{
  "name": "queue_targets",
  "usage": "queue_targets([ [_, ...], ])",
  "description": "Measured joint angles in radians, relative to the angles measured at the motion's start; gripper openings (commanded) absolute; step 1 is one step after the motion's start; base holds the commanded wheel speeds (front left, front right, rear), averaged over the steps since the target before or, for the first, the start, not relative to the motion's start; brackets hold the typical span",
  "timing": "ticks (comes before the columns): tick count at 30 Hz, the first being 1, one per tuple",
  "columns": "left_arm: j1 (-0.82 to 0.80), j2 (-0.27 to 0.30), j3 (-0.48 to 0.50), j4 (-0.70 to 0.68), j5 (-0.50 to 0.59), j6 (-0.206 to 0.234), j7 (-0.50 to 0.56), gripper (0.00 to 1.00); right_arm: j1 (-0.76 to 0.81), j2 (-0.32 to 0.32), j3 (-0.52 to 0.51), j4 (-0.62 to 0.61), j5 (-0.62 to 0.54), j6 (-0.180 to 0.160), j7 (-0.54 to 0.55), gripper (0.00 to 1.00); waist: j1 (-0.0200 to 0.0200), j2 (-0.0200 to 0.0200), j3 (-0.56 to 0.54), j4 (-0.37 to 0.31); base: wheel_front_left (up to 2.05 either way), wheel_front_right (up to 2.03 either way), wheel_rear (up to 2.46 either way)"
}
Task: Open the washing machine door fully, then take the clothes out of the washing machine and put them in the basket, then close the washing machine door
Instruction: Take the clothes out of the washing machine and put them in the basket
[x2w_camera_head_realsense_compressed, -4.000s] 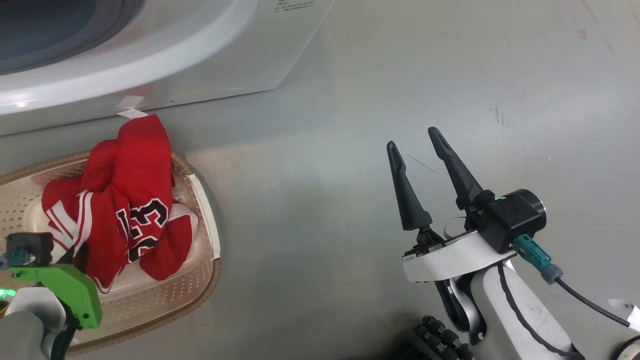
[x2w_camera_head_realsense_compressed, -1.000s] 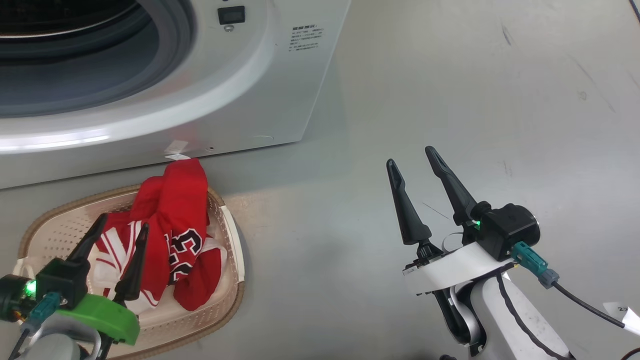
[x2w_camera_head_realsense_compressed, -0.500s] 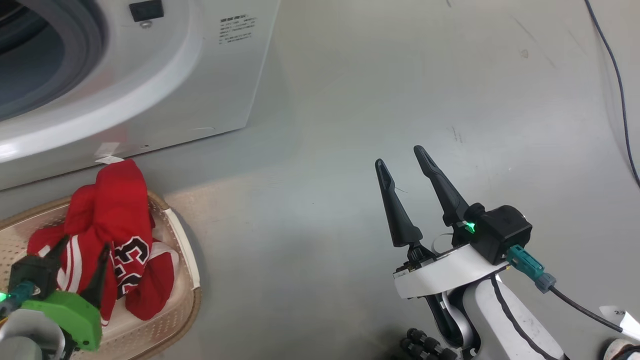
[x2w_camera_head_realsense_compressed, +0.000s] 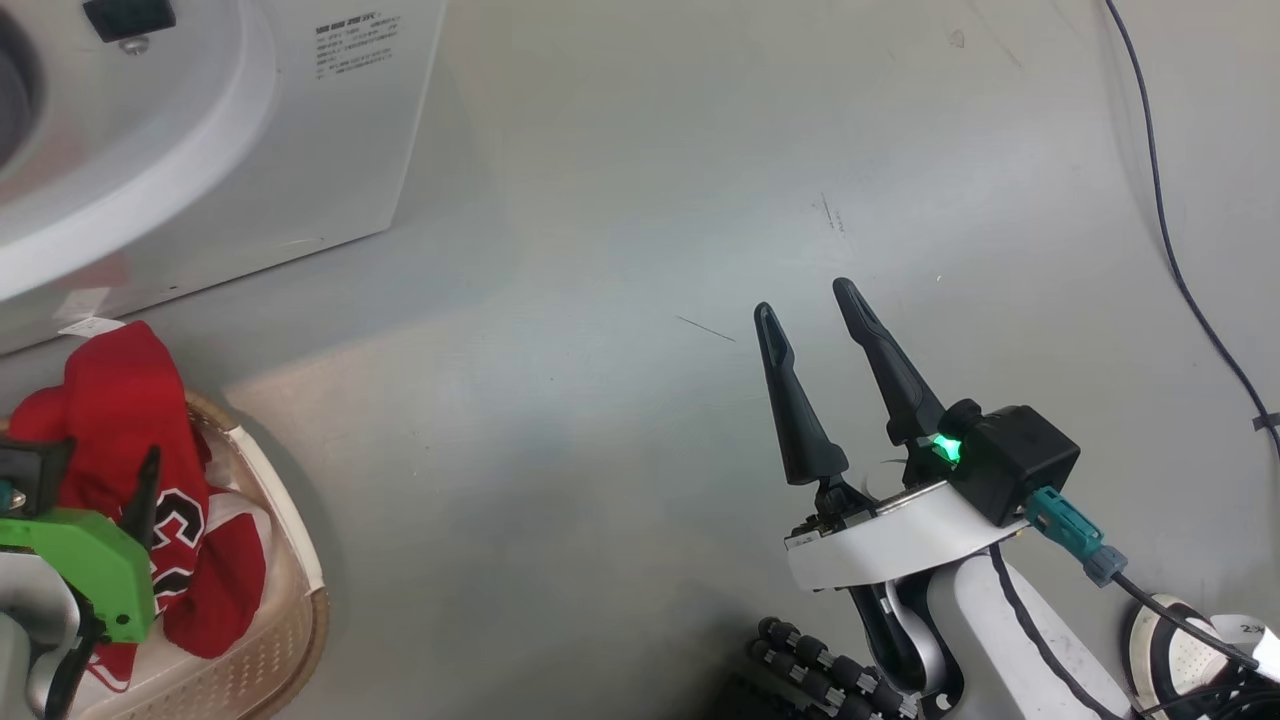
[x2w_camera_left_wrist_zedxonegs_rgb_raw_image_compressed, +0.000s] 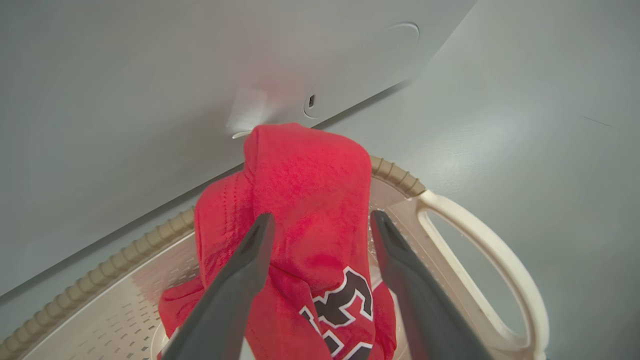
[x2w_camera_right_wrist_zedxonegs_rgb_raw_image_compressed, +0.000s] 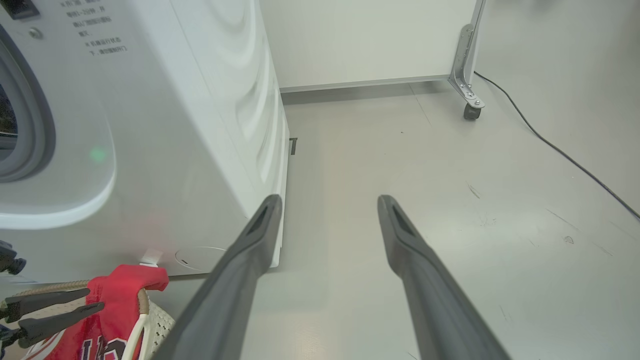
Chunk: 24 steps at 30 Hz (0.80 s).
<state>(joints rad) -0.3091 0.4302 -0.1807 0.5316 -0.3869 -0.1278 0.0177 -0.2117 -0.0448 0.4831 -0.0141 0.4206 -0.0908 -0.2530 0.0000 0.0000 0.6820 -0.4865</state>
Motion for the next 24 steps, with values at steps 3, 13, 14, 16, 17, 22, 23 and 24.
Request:
queue_targets([
  [3, -0.021, 0.000, 0.003, 0.031, -0.011, 0.000, 0.020, 1.00, 0.001, 0.001, -0.005, -0.008, 0.000, -0.002, 0.000, 1.00, 0.0000, 0.0000, 0.006, -0.007, 0.00, 0.00, 0.00],
  [13, -0.095, -0.016, 0.047, 0.142, -0.077, 0.004, 0.104, 1.00, 0.022, 0.001, -0.011, -0.018, 0.000, -0.010, 0.000, 1.00, 0.0000, 0.0000, 0.011, -0.011, 0.00, 0.00, 0.00],
  [14, -0.103, -0.017, 0.045, 0.146, -0.077, 0.004, 0.106, 1.00, 0.022, 0.002, -0.011, -0.019, 0.000, -0.010, 0.000, 1.00, 0.0000, 0.0000, 0.012, -0.011, 0.00, 0.00, 0.00],
  [16, -0.120, -0.020, 0.041, 0.153, -0.077, 0.004, 0.114, 1.00, 0.023, 0.002, -0.010, -0.022, 0.000, -0.017, 0.000, 1.00, 0.0000, 0.0000, 0.015, -0.011, 0.00, 0.00, 0.00],
  [17, -0.129, -0.021, 0.038, 0.159, -0.077, 0.004, 0.118, 1.00, 0.023, 0.002, -0.010, -0.023, 0.000, -0.017, 0.000, 1.00, 0.0000, 0.0000, 0.016, -0.010, 0.00, 0.00, 0.00],
  [22, -0.157, -0.032, 0.025, 0.201, -0.077, 0.004, 0.155, 1.00, 0.034, 0.002, -0.012, -0.028, -0.001, -0.018, 0.000, 1.00, 0.0000, 0.0000, 0.023, -0.009, 0.00, 0.00, 0.00],
  [23, -0.161, -0.033, 0.023, 0.209, -0.077, 0.004, 0.158, 1.00, 0.036, 0.002, -0.012, -0.030, -0.001, -0.019, 0.000, 1.00, 0.0000, 0.0000, 0.024, -0.008, 0.00, 0.00, 0.00],
  [24, -0.165, -0.034, 0.022, 0.214, -0.077, 0.004, 0.158, 1.00, 0.037, 0.002, -0.012, -0.031, -0.001, -0.019, 0.000, 1.00, 0.0000, 0.0000, 0.026, -0.008, 0.00, 0.00, 0.00],
])
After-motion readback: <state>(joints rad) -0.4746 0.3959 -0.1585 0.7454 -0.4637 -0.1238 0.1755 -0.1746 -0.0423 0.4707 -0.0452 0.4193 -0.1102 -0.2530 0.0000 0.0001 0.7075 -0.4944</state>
